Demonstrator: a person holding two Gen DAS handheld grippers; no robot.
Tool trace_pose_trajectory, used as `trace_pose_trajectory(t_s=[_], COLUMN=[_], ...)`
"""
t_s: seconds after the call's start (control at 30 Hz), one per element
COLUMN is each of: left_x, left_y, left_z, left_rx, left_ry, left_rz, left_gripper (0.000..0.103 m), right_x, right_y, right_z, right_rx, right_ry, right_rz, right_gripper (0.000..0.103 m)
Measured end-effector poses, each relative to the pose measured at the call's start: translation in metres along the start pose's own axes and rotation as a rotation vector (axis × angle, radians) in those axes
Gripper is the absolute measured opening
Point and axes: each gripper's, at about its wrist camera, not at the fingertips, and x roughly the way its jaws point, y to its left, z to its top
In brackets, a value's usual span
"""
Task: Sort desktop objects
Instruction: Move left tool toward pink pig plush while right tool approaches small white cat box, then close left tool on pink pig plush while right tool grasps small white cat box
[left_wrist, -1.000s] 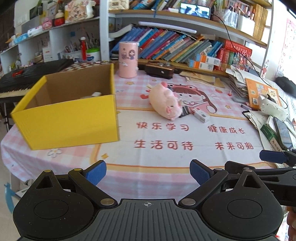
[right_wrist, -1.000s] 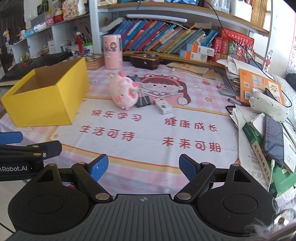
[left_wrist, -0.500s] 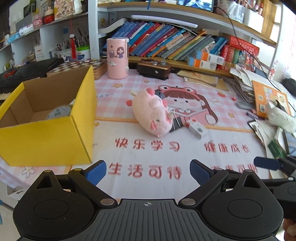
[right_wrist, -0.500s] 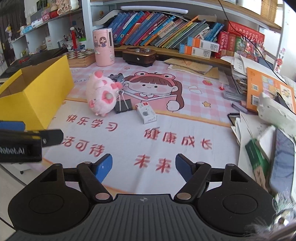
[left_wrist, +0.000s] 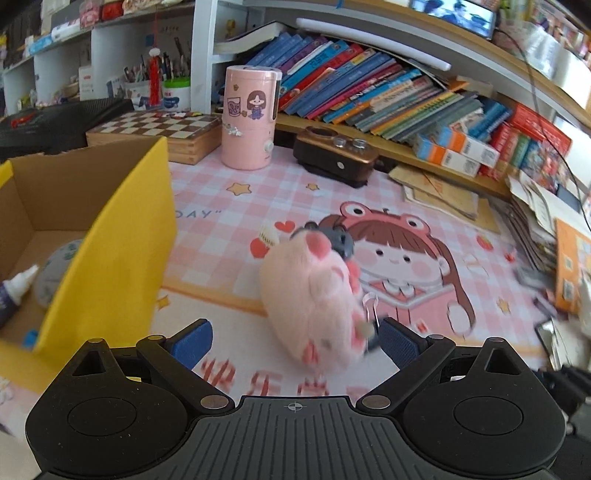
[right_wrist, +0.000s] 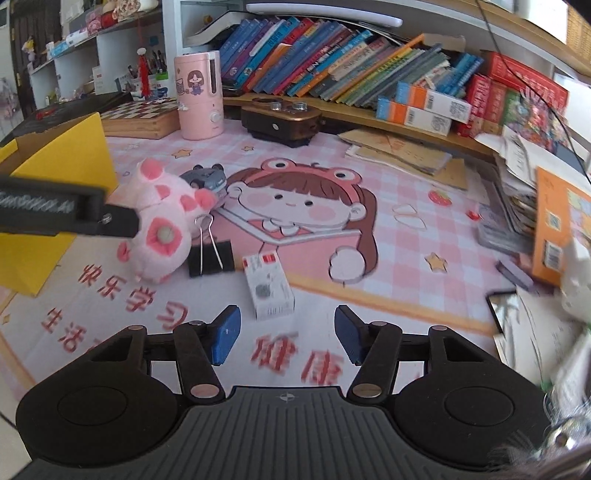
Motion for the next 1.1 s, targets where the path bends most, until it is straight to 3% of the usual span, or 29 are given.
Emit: trace_pose_trajectory(t_s=[0.23,0.53,0.6,0.63,0.77,1.1], left_x=[0.040,0.067,0.069,0.069,0.063,-0.002], left_y=[0.002,-0.003,-0.004,-0.006,-0.009,0.002], left_z=[0.015,0.016,0.016,0.016,0.016,0.014], left_rx=[-0.060,-0.083,-0.086,-0.085,-0.061,-0.075], left_ry=[0.024,0.062,0.061,0.060,0.048,-0.049], left_rz=[0.008,-0.036,-0.054,-0.056,-0.046,-0.061], left_gripper=[0.096,0.083,0.071,0.070,0.060,0.059], right_x=[0.033,0.054,0.054,0.053,0.052,0.022], right_y=[-0.004,-0.004,-0.003,-0.002,-0.002,-0.003], right_z=[0.009,0.016,0.016,0.016,0.016,0.019], right_rx=[-0.001,-0.009,-0.019,-0.028,-0.036,0.000], right_ry=[0.043,0.060,0.055,0.052,0.056,0.022], right_rz=[0.035,0.055,0.064,0.065,0.063,0.067], right_gripper=[0.049,0.043,0.032,0.029,0.028,0.028])
